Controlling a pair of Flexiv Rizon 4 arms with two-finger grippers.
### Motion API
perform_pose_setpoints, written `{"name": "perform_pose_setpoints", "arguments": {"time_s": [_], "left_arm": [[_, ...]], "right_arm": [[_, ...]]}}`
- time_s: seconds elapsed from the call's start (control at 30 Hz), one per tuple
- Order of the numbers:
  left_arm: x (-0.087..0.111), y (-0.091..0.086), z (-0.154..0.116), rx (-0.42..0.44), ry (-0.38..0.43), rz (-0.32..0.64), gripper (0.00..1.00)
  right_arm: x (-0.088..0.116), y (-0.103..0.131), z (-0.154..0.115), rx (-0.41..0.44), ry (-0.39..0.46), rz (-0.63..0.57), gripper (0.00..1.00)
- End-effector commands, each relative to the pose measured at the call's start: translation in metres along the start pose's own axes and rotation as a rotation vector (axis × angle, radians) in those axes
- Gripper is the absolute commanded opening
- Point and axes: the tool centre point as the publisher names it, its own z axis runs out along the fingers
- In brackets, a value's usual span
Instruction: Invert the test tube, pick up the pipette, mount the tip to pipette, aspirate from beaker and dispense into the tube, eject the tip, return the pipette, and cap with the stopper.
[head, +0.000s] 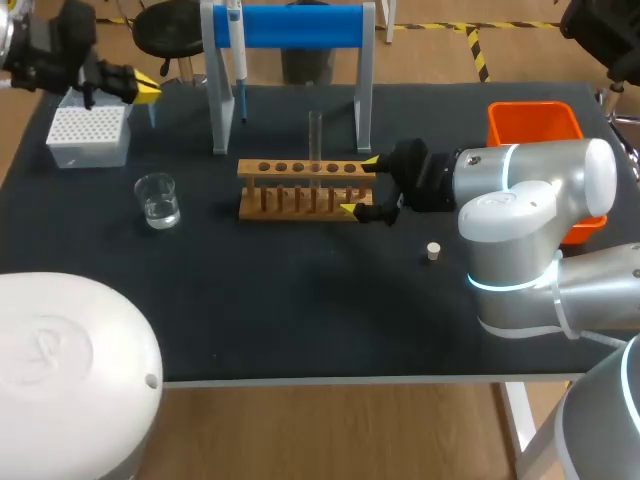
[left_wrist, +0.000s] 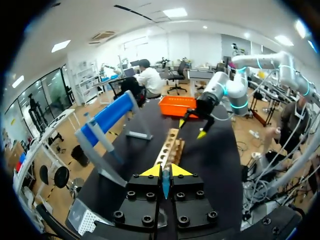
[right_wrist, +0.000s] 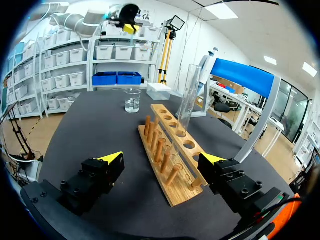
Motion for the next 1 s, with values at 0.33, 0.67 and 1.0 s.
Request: {"name": "perform_pose_setpoints", "arguments": {"time_s": [0.33, 0.67, 1.0], "left_arm": [[0.087, -0.085, 0.046, -0.02, 0.085, -0.014, 0.0], [0.126, -0.125, 0.079, 0.043, 0.164, 0.064, 0.0], [0.151, -0.14, 0.099, 0.094, 0.211, 0.031, 0.0]], "right_arm": [[-0.001, 0.0, 0.0, 0.002, 0.003, 0.0, 1.0], [-0.001, 0.0, 0.0, 0.002, 0.003, 0.0, 1.0], [-0.001, 0.0, 0.0, 0.002, 0.003, 0.0, 1.0]]}}
